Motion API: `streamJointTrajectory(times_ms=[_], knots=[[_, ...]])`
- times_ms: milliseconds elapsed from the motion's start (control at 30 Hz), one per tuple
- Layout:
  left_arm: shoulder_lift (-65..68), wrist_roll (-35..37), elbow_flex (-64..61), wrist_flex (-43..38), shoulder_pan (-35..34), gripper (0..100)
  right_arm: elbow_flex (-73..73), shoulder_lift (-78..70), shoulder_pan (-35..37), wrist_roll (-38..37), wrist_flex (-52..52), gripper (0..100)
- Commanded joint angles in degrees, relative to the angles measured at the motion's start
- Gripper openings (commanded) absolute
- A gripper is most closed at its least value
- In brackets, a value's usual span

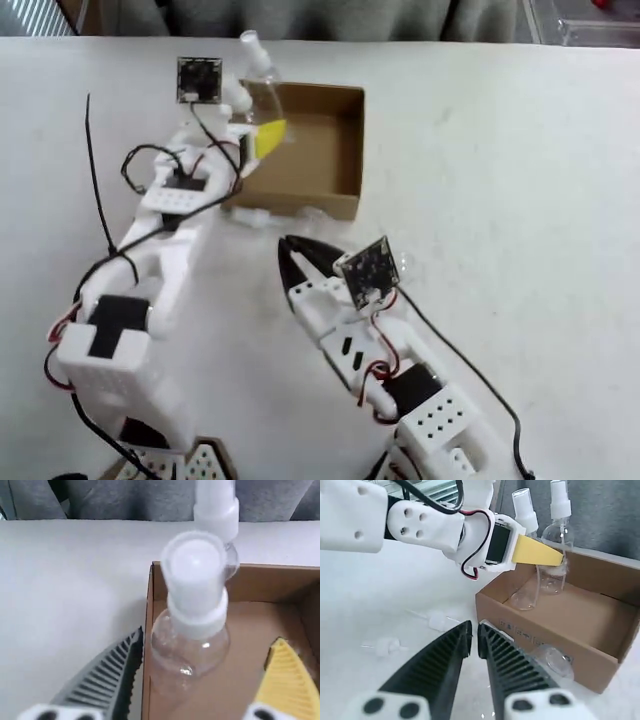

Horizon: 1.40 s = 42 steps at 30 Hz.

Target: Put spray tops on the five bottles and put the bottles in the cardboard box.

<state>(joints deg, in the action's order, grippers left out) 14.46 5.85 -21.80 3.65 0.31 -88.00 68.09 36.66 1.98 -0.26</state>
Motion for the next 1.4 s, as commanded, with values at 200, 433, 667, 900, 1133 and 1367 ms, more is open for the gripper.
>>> streamJointTrajectory(times_ms=[200, 433, 667, 900, 1133, 1367], knots=[[-13.7, 0.6, -8.9, 0.3, -0.6, 37, 1.0, 1.0, -0.5, -0.8, -0.3, 1.5], [-24.0, 0.6, -14.3, 10.0, -0.5, 37, 1.0, 1.0, -0.5, -0.8, -0.3, 1.5], [-31.5, 0.8, -14.3, 28.6, -1.5, 37, 1.0, 1.0, -0.5, -0.8, -0.3, 1.5], [-39.4, 0.8, -19.6, 36.7, -5.7, 37, 0.9, 1.0, -0.6, -1.0, 0.0, 1.5], [-51.6, 0.9, -31.4, 37.0, -10.0, 37, 0.5, 1.0, -2.1, -8.0, 0.1, 1.5], [-58.0, 0.9, -40.4, 36.7, -16.4, 36, 2.4, 0.8, -8.7, -8.4, 0.0, 1.5]])
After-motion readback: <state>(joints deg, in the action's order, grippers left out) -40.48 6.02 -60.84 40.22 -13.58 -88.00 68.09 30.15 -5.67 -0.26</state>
